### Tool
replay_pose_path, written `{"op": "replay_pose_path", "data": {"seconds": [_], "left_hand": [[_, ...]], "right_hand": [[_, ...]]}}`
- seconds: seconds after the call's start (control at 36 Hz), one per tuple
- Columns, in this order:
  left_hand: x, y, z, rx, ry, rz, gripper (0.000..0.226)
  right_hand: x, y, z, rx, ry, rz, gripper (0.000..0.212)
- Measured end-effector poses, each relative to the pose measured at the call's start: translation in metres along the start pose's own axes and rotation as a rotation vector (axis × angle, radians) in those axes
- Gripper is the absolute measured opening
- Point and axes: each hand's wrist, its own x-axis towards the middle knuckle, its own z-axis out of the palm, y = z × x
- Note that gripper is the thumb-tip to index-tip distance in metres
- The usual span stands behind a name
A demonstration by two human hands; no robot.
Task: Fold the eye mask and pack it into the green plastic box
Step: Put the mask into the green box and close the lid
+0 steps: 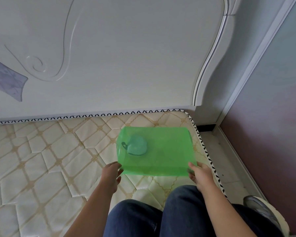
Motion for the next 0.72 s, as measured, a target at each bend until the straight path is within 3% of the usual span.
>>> {"op": "replay_pose_path", "data": {"seconds": [0.14, 0.33, 0.56, 0.72], "left_hand": [[0.004, -0.005, -0.002, 0.075, -0.002, 0.042, 0.023], [0.014, 0.005, -0.002, 0.343, -0.024, 0.186, 0.051], [0.031, 0.025, 0.013, 0.386, -0.093, 0.300, 0.066], [0.049, 0.038, 0.023, 0.388, -0.144, 0.339, 0.068]], "right_hand": [[0.006, 0.004, 0.001, -0.123, 0.021, -0.015, 0.041], [0.015, 0.004, 0.001, -0.214, 0.015, -0.059, 0.040], [0.018, -0.008, 0.011, -0.308, -0.060, -0.209, 0.044], [0.032, -0.015, 0.012, -0.265, -0.171, -0.221, 0.051]]}}
